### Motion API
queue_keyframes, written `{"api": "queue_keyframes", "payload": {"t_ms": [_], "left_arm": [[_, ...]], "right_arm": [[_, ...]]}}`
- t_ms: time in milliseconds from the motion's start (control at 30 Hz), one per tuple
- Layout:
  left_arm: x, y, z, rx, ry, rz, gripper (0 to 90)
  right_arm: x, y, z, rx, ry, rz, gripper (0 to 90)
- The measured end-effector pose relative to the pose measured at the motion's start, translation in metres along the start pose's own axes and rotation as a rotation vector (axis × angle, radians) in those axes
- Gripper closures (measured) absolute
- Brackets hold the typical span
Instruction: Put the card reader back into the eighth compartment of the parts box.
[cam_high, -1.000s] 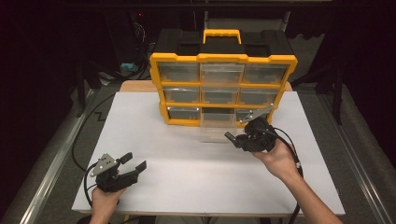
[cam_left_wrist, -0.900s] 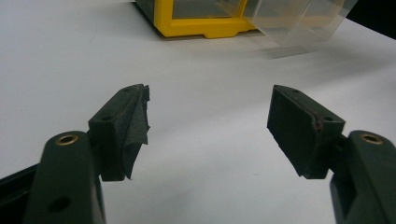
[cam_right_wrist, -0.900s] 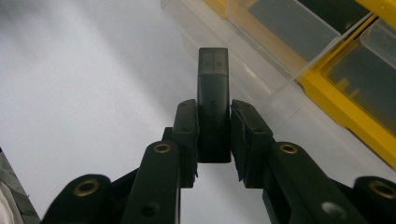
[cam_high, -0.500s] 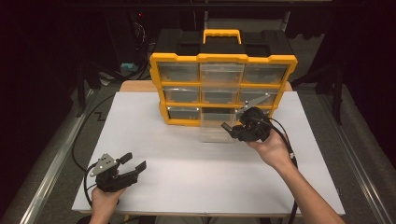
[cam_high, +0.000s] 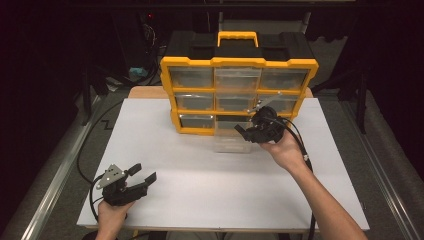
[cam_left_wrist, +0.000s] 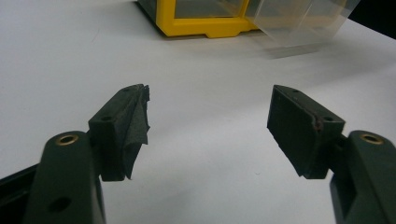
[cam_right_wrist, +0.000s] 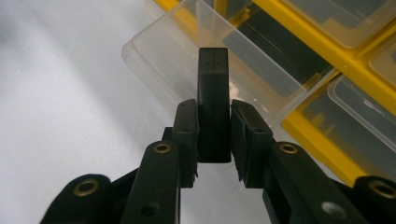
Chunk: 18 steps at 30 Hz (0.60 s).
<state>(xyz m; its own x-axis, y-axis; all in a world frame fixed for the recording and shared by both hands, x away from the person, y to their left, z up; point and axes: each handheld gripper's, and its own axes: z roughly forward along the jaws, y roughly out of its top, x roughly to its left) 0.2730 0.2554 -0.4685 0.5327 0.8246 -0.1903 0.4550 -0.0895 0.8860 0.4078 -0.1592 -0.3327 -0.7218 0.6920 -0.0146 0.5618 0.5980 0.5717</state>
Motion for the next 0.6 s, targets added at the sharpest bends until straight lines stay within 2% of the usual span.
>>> {"api": "queue_keyframes", "payload": {"t_ms": [33,67,200,600], "left_arm": [[0.000,0.000,0.000,0.000,0.000,0.000,30.0],[0.000,0.000,0.000,0.000,0.000,0.000,30.0],[0.000,0.000,0.000,0.000,0.000,0.000,30.0],[0.001,0.000,0.000,0.001,-0.003,0.000,30.0]], "right_arm": [[-0.001,0.001,0.001,0.000,-0.001,0.003,73.2],[0.000,0.002,0.002,0.007,-0.001,0.028,73.2],[-0.004,0.006,0.008,0.018,-0.006,0.006,73.1],[-0.009,0.016,0.026,0.053,-0.011,0.030,73.1]]}}
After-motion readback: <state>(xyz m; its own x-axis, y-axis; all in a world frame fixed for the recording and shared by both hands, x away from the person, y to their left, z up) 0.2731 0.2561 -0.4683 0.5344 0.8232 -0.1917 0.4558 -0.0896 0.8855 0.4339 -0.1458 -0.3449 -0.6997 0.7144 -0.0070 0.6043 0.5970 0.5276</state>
